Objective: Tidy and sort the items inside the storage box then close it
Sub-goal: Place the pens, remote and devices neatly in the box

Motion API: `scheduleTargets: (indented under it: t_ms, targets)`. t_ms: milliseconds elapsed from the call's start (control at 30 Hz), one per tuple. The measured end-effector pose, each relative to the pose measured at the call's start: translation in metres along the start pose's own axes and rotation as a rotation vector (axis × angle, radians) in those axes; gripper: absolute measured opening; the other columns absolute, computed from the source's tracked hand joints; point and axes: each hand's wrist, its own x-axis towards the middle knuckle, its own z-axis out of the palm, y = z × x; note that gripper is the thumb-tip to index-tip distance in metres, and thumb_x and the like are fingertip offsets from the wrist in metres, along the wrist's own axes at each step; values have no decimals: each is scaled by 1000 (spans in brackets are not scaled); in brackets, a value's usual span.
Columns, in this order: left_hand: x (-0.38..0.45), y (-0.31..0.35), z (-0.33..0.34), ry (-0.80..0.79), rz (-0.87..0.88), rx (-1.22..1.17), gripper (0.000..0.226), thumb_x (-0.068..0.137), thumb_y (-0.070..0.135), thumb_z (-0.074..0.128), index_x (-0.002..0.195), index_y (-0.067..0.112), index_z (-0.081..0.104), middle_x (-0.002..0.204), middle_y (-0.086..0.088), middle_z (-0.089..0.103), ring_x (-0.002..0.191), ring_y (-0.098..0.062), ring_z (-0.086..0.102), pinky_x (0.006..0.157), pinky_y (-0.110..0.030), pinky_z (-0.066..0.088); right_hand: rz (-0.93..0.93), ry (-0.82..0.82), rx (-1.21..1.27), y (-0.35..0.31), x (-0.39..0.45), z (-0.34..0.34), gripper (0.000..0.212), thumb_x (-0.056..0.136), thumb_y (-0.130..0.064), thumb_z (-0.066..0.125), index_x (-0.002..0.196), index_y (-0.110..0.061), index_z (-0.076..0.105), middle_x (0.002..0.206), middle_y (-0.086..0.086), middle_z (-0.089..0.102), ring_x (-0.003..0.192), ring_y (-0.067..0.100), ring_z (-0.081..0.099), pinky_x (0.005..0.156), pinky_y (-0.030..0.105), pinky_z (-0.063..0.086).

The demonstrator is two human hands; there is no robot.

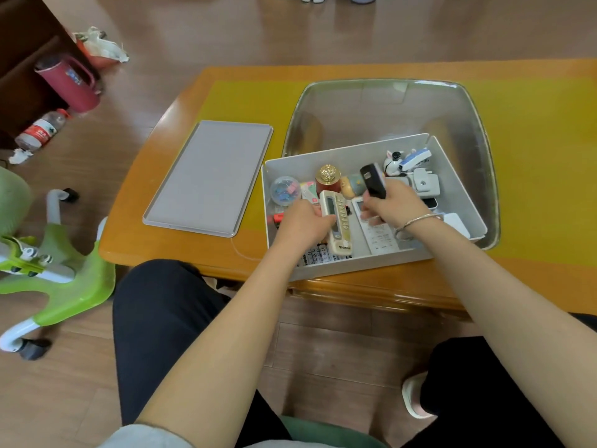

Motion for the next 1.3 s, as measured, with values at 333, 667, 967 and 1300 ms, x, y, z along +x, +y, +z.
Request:
scheduleTargets:
  t_ms: [333, 667, 967, 1300]
  targets:
    - [6, 4, 25, -129, -60, -37, 28, 88, 22, 61, 65, 6, 67, 58, -7, 70, 52, -16, 66, 53, -24, 52, 114, 51, -351, 13, -13, -21, 21, 90, -12, 48, 100, 0, 61, 91, 21, 66, 85, 34, 63, 76, 40, 54]
    - [7, 4, 27, 7, 45, 177, 22, 90, 30, 64, 93, 12, 53, 83, -6, 66, 73, -22, 67, 62, -33, 54, 138, -78, -459, 9, -18, -16, 8, 91, -16, 49, 92, -9, 53, 76, 10, 56, 77, 31, 59, 64, 33, 49]
    - [4, 5, 28, 24, 79, 179, 20, 89, 30, 65, 94, 14, 53, 95, -8, 67, 84, -24, 65, 72, -37, 54, 164, -111, -394, 9, -21, -19, 20, 86, -12, 50, 100, 0, 58, 95, 24, 63, 90, 38, 63, 81, 50, 54]
    - [-13, -24, -23, 473, 87, 494, 64, 90, 25, 62, 143, 11, 29, 130, -13, 48, 115, -29, 48, 89, -39, 44, 108, -49, -463, 8, -23, -21, 16, 91, -19, 50, 96, -5, 57, 90, 18, 64, 83, 32, 63, 70, 38, 53]
